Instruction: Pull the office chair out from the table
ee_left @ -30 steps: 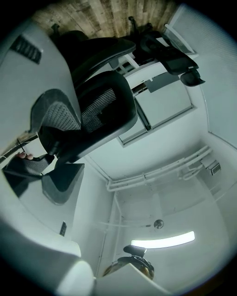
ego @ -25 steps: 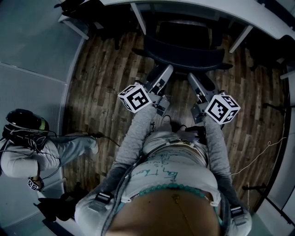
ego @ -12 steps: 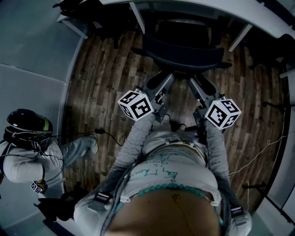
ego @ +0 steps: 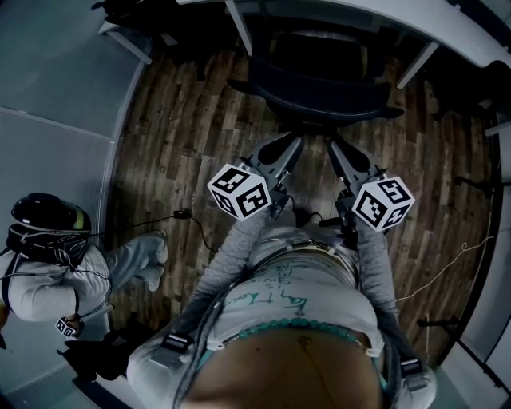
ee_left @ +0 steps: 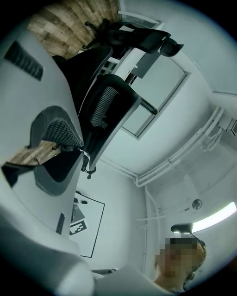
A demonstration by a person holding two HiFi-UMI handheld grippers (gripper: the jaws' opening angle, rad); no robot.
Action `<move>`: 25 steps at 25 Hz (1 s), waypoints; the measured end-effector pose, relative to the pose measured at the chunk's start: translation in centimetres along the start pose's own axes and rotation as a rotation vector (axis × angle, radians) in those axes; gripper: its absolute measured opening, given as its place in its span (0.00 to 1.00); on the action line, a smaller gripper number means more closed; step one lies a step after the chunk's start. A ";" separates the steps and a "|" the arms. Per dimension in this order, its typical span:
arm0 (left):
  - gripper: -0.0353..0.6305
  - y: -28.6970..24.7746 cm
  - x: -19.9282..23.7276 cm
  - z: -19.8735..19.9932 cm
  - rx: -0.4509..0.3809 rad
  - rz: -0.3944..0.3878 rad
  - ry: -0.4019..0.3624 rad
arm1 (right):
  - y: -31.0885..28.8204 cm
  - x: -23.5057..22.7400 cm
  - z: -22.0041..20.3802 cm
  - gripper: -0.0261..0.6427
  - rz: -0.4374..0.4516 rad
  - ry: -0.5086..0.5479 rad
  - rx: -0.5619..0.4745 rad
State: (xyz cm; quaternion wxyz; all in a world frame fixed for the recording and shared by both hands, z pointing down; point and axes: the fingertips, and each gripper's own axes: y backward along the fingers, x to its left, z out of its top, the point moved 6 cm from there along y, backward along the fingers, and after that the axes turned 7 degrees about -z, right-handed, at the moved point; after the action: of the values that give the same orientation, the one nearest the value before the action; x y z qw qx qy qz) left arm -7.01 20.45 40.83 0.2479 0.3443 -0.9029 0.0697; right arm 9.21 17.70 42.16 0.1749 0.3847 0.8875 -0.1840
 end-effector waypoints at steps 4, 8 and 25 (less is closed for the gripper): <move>0.10 0.1 -0.6 -0.6 0.037 0.006 -0.046 | 0.0 0.5 -0.5 0.10 0.008 0.006 0.004; 0.07 0.0 -1.2 -1.0 0.077 0.026 -0.105 | 0.2 0.7 -0.7 0.09 -0.004 0.039 0.021; 0.07 -0.8 -3.9 0.0 0.137 0.063 -0.334 | 1.3 3.6 1.0 0.08 -0.085 0.353 -0.064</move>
State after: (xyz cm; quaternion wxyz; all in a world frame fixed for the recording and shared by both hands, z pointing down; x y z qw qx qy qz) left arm -3.96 22.10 38.90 0.0683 0.3386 -0.9350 0.0805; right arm 8.01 20.27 39.44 0.0207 0.3672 0.9253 -0.0926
